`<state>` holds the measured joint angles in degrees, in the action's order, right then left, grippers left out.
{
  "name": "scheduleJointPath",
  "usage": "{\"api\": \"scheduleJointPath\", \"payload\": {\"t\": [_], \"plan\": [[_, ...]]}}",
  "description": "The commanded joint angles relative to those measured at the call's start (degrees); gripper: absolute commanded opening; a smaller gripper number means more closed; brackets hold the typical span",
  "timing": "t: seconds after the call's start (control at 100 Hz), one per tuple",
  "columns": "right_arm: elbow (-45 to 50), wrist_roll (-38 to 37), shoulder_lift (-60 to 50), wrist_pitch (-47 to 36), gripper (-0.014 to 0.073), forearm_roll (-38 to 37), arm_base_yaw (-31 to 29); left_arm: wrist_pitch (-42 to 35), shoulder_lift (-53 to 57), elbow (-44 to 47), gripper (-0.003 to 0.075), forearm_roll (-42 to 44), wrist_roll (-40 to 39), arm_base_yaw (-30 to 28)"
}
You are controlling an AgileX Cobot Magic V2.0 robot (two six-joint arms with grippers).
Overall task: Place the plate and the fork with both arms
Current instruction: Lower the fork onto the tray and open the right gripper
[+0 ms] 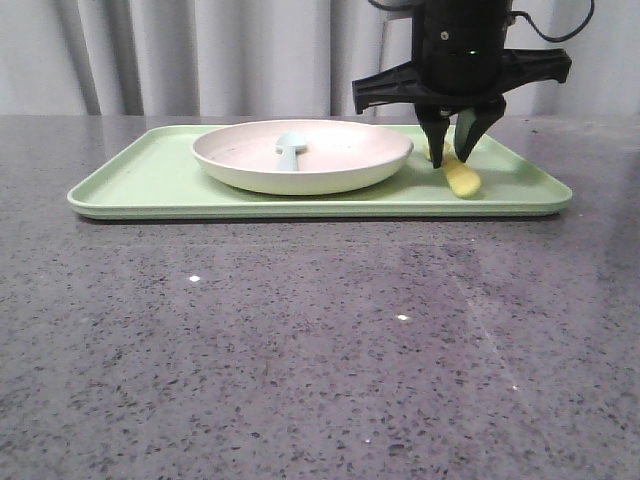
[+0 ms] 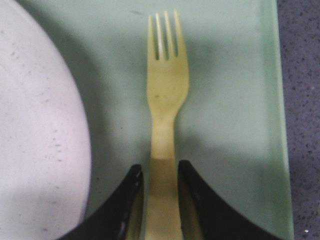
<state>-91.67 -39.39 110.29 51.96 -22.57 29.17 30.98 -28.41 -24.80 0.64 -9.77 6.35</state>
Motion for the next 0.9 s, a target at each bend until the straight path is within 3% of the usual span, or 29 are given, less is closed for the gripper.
{"api": "scheduleJointPath", "payload": {"t": [0.0,0.43,0.89], "plan": [[-1.2,0.4,-3.9,-1.3,0.0232,-1.7,-0.3,-3.9,-0.2,-1.5,0.042,0.1,-0.6,-0.1],[-1.3,0.4,-5.6,-0.7,0.0231,-2.0,-0.3,-3.9,-0.2,-1.5,0.042,0.1,-0.6,-0.1],[1.1,1.3,-20.8,-2.3,0.0231,-6.9,-0.3,-3.9,-0.2,-1.5,0.042,0.1,-0.6,-0.1]]}}
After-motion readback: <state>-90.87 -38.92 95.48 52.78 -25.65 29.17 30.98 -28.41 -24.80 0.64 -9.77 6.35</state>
